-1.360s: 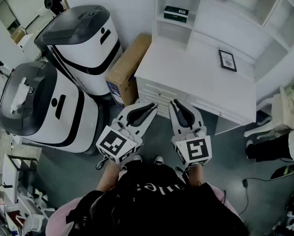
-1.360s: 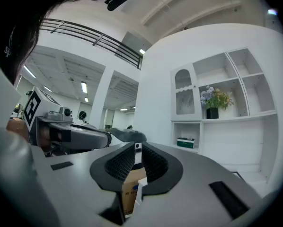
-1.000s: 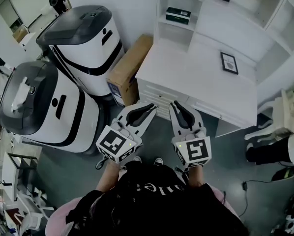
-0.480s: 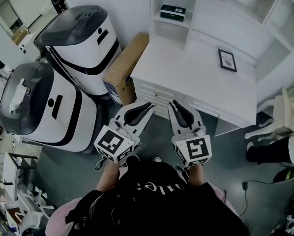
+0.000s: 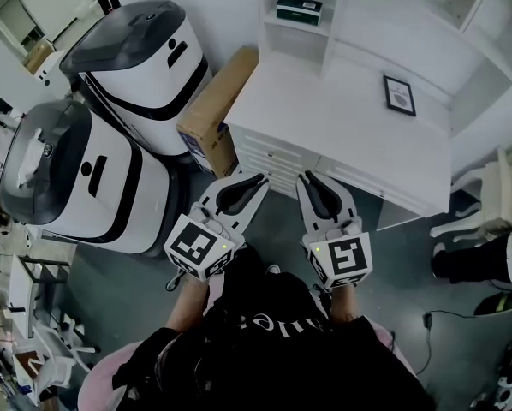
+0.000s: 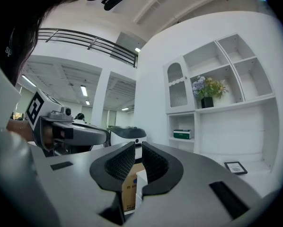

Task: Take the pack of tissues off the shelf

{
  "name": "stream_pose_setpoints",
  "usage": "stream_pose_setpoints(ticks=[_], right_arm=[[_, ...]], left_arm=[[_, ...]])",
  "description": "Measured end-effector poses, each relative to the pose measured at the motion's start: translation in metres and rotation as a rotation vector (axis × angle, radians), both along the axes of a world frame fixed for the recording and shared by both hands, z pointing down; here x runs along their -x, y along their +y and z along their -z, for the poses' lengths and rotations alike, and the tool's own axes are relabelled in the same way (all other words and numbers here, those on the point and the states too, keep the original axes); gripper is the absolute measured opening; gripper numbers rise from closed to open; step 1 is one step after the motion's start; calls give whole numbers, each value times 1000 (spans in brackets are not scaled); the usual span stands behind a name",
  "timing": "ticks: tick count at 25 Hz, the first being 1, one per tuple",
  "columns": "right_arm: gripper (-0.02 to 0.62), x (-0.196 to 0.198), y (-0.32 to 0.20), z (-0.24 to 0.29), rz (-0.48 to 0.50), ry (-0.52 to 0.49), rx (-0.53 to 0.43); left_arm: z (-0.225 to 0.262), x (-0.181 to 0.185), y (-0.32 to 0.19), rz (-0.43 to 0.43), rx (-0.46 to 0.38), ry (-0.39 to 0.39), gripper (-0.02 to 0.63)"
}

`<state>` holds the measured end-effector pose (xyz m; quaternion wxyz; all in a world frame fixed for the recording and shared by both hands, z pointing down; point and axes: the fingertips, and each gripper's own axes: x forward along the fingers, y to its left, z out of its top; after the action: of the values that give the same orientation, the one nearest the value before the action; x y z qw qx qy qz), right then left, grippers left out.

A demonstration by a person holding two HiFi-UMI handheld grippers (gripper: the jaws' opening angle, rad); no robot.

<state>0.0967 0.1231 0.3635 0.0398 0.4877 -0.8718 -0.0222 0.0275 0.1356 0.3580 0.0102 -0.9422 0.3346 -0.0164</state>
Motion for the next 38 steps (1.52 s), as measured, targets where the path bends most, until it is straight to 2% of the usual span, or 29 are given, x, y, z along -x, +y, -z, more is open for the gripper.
stream_pose_setpoints(ticks=[7,13,22,31,38], right_arm=[[72,-2,-10,-6,-1,-19,13],[72,0,-38,-14,-21,-19,33],[72,18,-122,-27,-72,-5,84],[72,58,-219,-23,-127,10,113],[72,80,-276,-21,-181,19,116]], left_arm=[[-6,2,-8,7,12,-7,43],[-14,6,-36,-11,20,3,43],[-26,23,-123,-67,37,8,43],[-17,60,-224,-144,36,43,43],[-17,87,-280,-204,46,71,43]])
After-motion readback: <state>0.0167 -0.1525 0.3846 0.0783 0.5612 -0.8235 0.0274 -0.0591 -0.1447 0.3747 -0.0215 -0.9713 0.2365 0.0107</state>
